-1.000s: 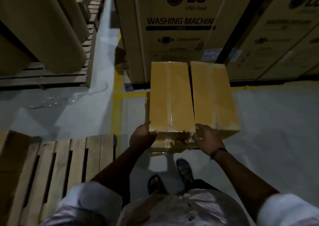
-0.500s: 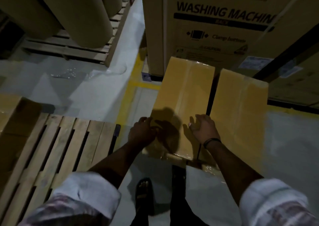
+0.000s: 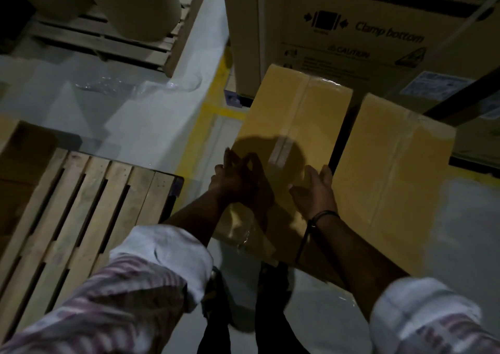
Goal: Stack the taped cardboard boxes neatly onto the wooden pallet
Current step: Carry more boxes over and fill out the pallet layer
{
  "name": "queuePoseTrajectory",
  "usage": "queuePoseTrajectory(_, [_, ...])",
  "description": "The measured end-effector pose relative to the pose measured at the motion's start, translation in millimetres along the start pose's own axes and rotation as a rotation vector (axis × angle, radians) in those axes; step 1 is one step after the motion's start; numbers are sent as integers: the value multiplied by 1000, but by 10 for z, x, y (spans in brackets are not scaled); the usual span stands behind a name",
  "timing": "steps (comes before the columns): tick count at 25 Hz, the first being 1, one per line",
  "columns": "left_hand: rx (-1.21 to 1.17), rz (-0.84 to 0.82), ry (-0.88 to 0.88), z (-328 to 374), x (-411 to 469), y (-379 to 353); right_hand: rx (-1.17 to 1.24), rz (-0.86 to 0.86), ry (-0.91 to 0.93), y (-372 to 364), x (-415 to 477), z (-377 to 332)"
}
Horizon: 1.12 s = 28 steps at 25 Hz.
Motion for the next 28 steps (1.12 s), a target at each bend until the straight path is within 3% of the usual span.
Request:
queuePoseTrajectory(5, [-161,93,97,-83,-193,-7,-77,-99,70,-65,-32,-49])
queuePoseTrajectory(11, [-220,306,150,-617,-1096,112,-276,-137,241,-420,-467,-560])
queuePoseTrajectory(17, [-418,452,535,-1462,-2535,66,-599,-210,516,-911,-1407,-1750])
queuePoseTrajectory(22, [-617,568,769,-2381,-3804,-421,-788,-302,814,-1823,-2414,-2528])
queuePoseTrajectory(28, [-686,677,988,-3523,-5188,-960,-874,-455,990,-3155,-3726,-3084])
Point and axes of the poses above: each hand's wrist, its own x-axis towards the middle knuckle, its own y-axis out of the back of the hand, z = x × y, the point moved 6 cm from there along x, towards the middle knuckle, and after that the axes turned 3 degrees about -z, right-handed, at the moved point
